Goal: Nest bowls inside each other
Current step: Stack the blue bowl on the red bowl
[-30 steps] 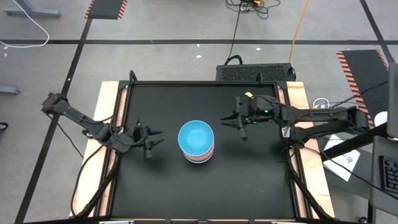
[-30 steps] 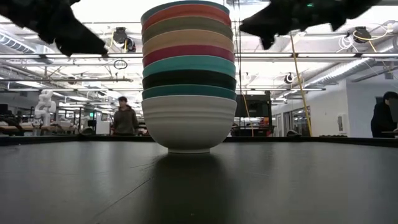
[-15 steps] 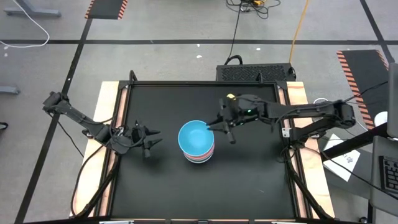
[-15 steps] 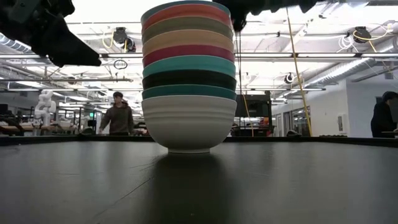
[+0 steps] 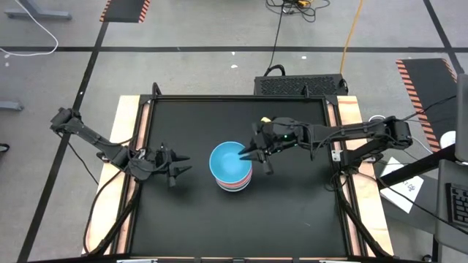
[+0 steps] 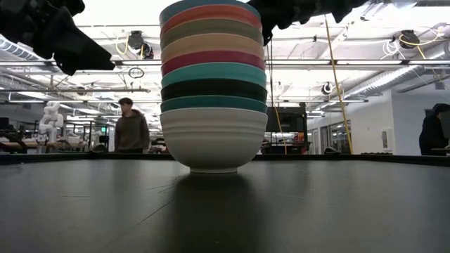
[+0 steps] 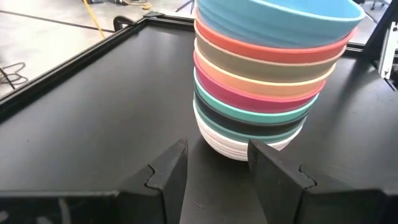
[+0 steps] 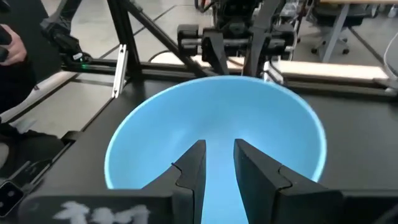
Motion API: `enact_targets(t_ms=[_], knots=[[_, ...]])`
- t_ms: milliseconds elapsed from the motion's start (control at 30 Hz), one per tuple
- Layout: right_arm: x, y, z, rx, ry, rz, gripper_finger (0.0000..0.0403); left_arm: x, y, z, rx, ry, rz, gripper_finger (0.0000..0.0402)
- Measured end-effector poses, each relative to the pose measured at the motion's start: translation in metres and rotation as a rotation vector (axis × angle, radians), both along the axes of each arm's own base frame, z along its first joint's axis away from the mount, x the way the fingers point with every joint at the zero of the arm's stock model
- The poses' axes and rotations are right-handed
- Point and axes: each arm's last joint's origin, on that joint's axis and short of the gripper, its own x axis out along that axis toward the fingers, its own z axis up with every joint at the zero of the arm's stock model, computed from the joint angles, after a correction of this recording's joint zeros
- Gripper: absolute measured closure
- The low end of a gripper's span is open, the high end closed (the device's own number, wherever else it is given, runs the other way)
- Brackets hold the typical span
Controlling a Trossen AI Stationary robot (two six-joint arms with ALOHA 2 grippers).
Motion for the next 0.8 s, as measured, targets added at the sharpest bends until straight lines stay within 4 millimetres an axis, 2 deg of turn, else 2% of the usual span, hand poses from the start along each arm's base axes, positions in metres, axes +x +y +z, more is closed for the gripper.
enact_targets(t_ms=[100, 333, 467, 567, 800], knots=[[0.001, 0.0, 0.004, -0.018, -0.048, 0.003, 0.033, 0.0, 0.0, 0.0, 0.012, 0.001, -0.005, 0.0231], [0.002, -0.018, 0.013, -0.014, -0.087, -0.052, 0.033, 0.001, 0.0, 0.001, 0.016, -0.011, 0.0, 0.0231], [0.003, -0.019, 0.019, -0.014, -0.106, -0.037, 0.033, 0.001, 0.0, 0.001, 0.016, -0.011, 0.0, 0.0231], [0.01, -0.02, 0.018, -0.005, -0.101, -0.013, 0.033, 0.001, 0.0, 0.001, 0.017, -0.011, 0.0, 0.0231], [0.042, -0.023, 0.003, 0.011, -0.049, 0.023, 0.033, 0.0, 0.0, 0.001, 0.015, -0.007, 0.002, 0.0231]])
